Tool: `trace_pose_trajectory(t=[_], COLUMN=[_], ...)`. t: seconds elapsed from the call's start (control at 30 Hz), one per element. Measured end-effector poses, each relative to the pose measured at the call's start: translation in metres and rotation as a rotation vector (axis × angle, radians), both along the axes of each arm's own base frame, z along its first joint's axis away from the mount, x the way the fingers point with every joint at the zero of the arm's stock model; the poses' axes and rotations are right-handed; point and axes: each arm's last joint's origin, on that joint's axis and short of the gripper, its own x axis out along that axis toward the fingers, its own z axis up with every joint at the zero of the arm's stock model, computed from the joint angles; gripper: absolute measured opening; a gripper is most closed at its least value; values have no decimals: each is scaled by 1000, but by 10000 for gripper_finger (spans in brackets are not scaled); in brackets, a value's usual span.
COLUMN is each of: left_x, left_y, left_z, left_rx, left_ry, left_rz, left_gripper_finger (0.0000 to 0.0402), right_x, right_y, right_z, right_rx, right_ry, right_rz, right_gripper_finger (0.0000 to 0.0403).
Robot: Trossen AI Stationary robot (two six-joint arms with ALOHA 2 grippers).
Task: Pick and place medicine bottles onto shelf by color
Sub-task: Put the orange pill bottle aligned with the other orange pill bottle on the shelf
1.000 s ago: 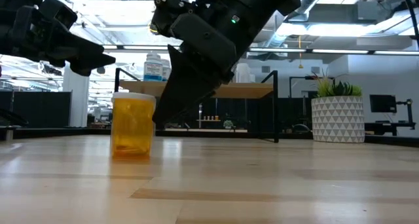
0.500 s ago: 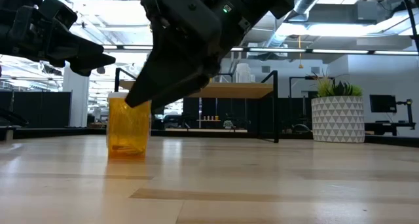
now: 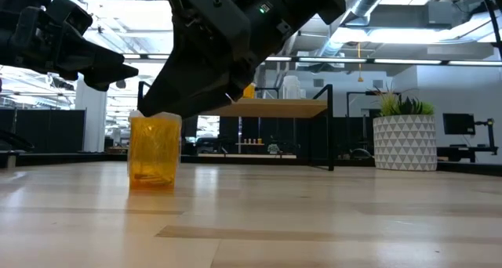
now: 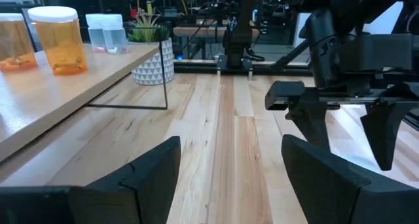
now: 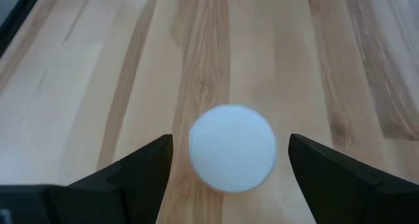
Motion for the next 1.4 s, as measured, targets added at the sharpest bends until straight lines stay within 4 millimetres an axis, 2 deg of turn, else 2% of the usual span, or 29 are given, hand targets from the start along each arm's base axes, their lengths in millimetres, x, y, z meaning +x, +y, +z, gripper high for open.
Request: trace_pose_trajectory(t=[0.97, 1.4], left_x=[0, 0], left_y=[0, 0], left_z=[0, 0], left_rx=[-1, -1], left_ry=[0, 0], left_rz=[0, 0], left_gripper_finger=[254, 254], right_x=[4, 5], right_y=[-19, -23], right_z=[-1, -1], right_rx=[-8, -8], right_ry=[11, 11], right_rz=[0, -10], right_gripper_finger=[324, 270])
